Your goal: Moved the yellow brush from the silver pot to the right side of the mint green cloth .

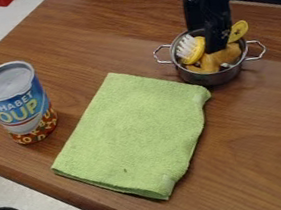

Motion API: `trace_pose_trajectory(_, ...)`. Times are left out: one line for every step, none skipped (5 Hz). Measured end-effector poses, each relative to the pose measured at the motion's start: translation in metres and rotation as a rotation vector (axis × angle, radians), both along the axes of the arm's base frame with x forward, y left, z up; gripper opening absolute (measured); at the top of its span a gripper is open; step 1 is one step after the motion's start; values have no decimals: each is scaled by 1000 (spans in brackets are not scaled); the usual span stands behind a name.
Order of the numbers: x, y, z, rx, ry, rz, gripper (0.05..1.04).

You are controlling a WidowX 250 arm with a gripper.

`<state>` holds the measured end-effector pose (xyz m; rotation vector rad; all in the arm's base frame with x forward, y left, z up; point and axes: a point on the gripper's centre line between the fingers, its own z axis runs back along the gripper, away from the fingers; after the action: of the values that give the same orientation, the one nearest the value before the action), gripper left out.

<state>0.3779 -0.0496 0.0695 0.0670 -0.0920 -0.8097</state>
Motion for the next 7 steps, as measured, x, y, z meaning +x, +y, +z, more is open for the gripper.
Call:
trace_pose_trajectory(-2, 0, -4, -1, 4, -11, 998)
trace_pose_trajectory(-4, 1, -6, 1, 9, -22, 998)
trace_pose_trajectory(-4, 3, -8, 12, 3, -17, 998)
trace_pose_trajectory(-4, 3, -14, 13, 22, -9, 969)
trace_pose_trajectory(-4, 4, -14, 21, 23, -6, 715)
trace_pose_trajectory(-4, 4, -14, 23, 24, 0, 431)
trace_pose_trajectory(-5, 6, -14, 24, 31, 10, 285)
